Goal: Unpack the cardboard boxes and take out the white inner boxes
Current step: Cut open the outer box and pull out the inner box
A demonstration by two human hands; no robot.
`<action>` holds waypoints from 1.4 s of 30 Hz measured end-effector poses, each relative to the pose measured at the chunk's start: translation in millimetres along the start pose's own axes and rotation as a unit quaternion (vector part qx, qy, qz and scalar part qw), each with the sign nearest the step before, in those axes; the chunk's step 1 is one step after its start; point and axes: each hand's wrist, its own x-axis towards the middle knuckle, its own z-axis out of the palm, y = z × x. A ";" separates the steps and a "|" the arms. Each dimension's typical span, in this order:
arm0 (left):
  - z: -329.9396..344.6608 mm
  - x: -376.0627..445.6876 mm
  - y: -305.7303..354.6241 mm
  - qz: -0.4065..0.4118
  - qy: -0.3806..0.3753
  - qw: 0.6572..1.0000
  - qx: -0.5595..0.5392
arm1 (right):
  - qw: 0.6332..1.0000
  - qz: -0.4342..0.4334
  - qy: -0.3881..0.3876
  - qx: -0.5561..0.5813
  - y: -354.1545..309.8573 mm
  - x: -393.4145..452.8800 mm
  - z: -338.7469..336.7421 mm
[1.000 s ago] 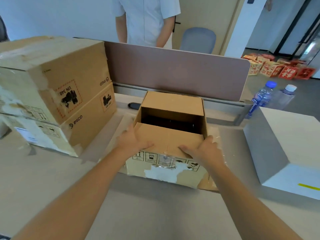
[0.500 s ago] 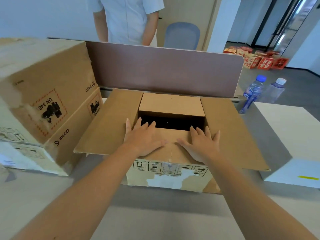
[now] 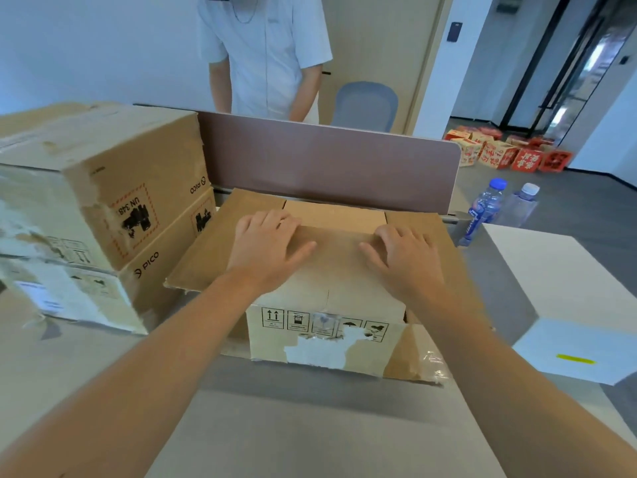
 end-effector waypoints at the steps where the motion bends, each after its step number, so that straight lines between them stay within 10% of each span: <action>1: -9.4 -7.6 4.0 -0.005 0.008 1.000 0.000 | 1.000 -0.014 0.012 0.001 -1.7 -6.7 -8.4; 7: -48.9 -67.5 33.4 -0.064 0.025 0.998 -0.002 | 0.996 -0.083 -0.011 0.029 -13.2 -57.9 -37.8; 14: -36.4 -125.4 49.8 -0.147 -0.162 0.975 -0.028 | 0.969 -0.047 -0.228 0.086 -15.6 -101.7 -15.7; 23: 18.9 -144.6 53.8 -0.090 -0.313 0.945 -0.023 | 0.949 -0.152 -0.257 -0.099 1.6 -129.3 34.5; 42: 17.3 34.1 8.9 -0.044 -0.227 0.971 -0.053 | 0.972 0.009 -0.221 0.073 19.4 27.7 29.2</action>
